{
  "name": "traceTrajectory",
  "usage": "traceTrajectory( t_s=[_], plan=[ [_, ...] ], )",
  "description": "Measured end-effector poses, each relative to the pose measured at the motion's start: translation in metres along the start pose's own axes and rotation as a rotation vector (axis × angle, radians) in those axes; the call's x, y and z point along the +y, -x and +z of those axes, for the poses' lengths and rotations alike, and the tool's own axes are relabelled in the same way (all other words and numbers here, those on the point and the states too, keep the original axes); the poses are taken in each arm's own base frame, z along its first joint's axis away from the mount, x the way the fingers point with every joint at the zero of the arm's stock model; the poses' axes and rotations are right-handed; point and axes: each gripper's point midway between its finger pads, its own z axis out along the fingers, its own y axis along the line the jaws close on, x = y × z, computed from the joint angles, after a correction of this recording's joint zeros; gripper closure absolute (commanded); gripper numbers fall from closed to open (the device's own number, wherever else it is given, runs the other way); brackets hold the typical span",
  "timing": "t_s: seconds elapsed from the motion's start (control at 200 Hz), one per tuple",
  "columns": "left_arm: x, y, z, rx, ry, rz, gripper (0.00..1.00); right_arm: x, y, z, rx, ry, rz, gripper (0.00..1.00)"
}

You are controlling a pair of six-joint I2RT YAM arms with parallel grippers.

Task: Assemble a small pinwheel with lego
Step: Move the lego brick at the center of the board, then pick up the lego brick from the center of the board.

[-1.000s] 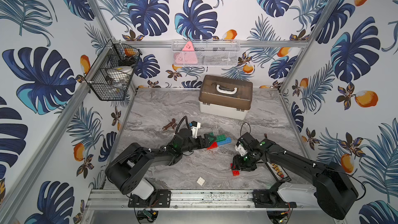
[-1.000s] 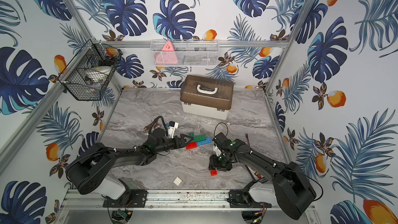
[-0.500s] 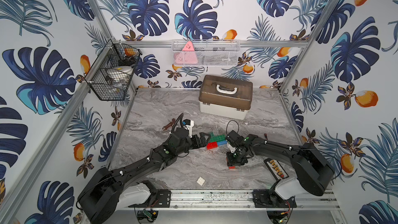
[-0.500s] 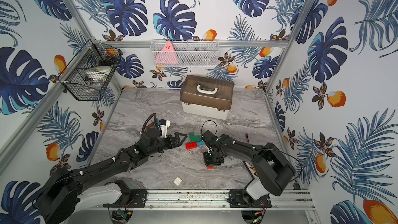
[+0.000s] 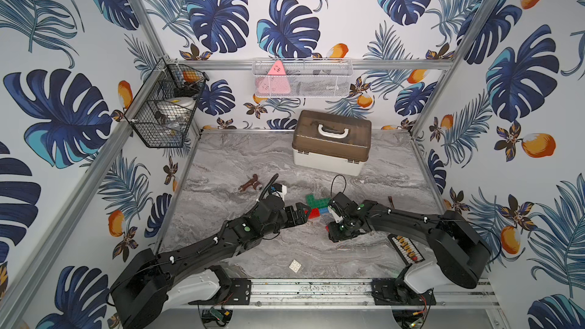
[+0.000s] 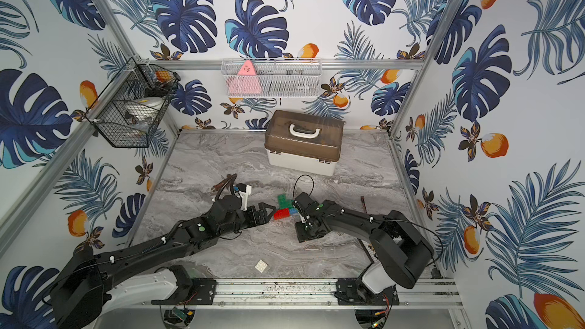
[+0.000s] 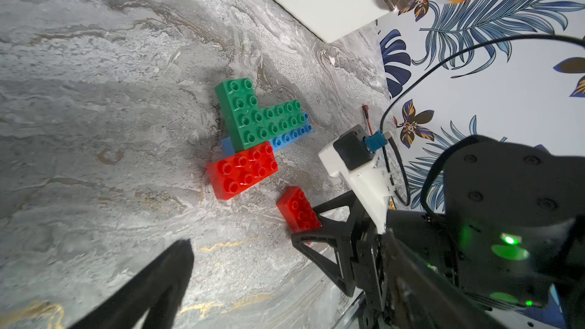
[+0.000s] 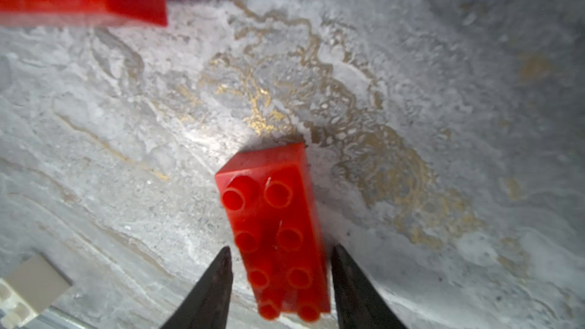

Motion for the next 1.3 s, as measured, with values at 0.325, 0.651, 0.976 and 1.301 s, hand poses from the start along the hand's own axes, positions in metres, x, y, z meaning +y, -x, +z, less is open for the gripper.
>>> traceTrajectory(
  t_s=[0.325,0.651,0.976,1.301],
  plan=[
    [0.018,-0.021,0.006,0.036,0.087,0.039,0.01,0.008,-0.004,0.002,-0.092,-0.022,-0.041,0.51],
    [0.026,-0.023,0.009,0.034,0.12,0.046,0.01,0.006,-0.005,0.001,-0.133,-0.03,-0.046,0.53],
    [0.028,-0.024,0.012,0.04,0.133,0.047,0.01,0.004,-0.011,0.0,-0.138,-0.039,-0.057,0.62],
    [0.033,-0.018,0.03,0.037,0.199,0.135,0.01,0.02,0.012,-0.021,-0.152,-0.026,-0.03,0.72]
  ],
)
